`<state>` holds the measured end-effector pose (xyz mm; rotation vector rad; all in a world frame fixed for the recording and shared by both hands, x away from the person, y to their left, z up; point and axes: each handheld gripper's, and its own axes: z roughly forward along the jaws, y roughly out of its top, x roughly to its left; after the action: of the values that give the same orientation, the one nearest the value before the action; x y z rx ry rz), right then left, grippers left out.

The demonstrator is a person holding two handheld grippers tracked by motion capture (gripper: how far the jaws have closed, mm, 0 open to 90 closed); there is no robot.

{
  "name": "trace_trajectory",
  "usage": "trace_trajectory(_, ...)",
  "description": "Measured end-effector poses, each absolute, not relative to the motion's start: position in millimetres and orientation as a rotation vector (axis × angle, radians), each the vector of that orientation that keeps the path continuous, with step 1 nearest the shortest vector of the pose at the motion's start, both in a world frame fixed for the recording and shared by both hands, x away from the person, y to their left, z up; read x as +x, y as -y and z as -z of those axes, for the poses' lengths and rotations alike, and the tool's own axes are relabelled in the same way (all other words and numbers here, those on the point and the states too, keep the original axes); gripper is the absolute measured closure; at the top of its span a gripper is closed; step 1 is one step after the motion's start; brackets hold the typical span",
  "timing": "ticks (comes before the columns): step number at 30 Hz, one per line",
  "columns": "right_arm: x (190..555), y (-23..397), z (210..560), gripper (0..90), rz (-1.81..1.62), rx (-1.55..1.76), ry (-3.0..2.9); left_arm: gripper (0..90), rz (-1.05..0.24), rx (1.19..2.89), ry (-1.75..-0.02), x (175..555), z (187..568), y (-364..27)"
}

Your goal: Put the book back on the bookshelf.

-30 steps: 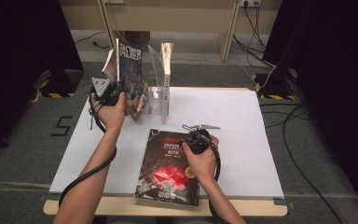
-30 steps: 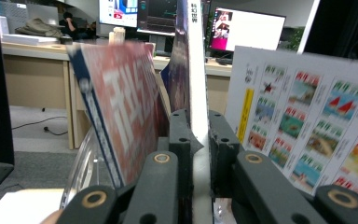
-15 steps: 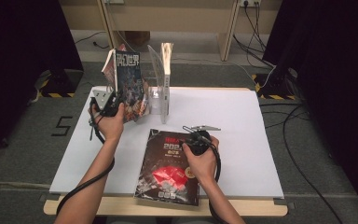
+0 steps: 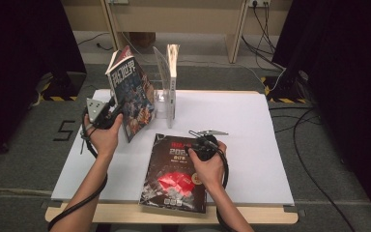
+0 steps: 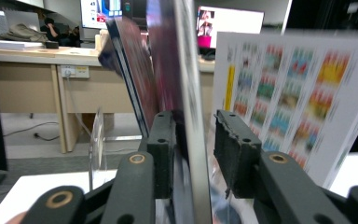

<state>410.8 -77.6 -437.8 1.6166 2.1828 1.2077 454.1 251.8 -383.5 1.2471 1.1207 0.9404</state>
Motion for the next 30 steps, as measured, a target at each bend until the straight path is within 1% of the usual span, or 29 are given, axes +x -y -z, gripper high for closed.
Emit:
trace_trajectory(2, 411, 77, 438, 67.7, -1.211, 1.617, -2.186, 66.5, -0.913, 1.239, -1.131, 455, 373, -254)
trace_trajectory(4, 411, 77, 438, 67.6, -1.215, 1.622, -2.185, 72.5, -0.909, 1.277, -1.154, 455, 367, -253)
trace_trajectory(6, 411, 77, 437, 67.5, -1.218, 1.621, -2.185, 73.3, -0.848, 1.298, -1.187, 455, 365, -253)
trace_trajectory(8, 411, 78, 437, 67.4, -1.22, 1.623, -2.182, 77.5, -0.823, 1.346, -1.228, 453, 363, -252)
trace_trajectory(9, 411, 78, 437, 67.3, -1.219, 1.621, -2.184, 78.2, -0.791, 1.356, -1.244, 453, 363, -252)
trace_trajectory(12, 411, 80, 436, 67.2, -1.211, 1.623, -2.19, 81.2, -0.791, 1.407, -1.255, 451, 357, -249)
trace_trajectory(18, 410, 81, 435, 67.2, -1.212, 1.633, -2.187, 81.9, -0.798, 1.419, -1.259, 450, 356, -247)
trace_trajectory(23, 410, 82, 435, 67.3, -1.211, 1.629, -2.181, 81.9, -0.794, 1.402, -1.228, 450, 359, -249)
trace_trajectory(27, 411, 82, 435, 67.2, -1.215, 1.621, -2.18, 80.1, -0.797, 1.366, -1.214, 448, 362, -249)
trace_trajectory(30, 411, 82, 435, 67.0, -1.21, 1.622, -2.183, 79.7, -0.784, 1.377, -1.215, 447, 359, -248)
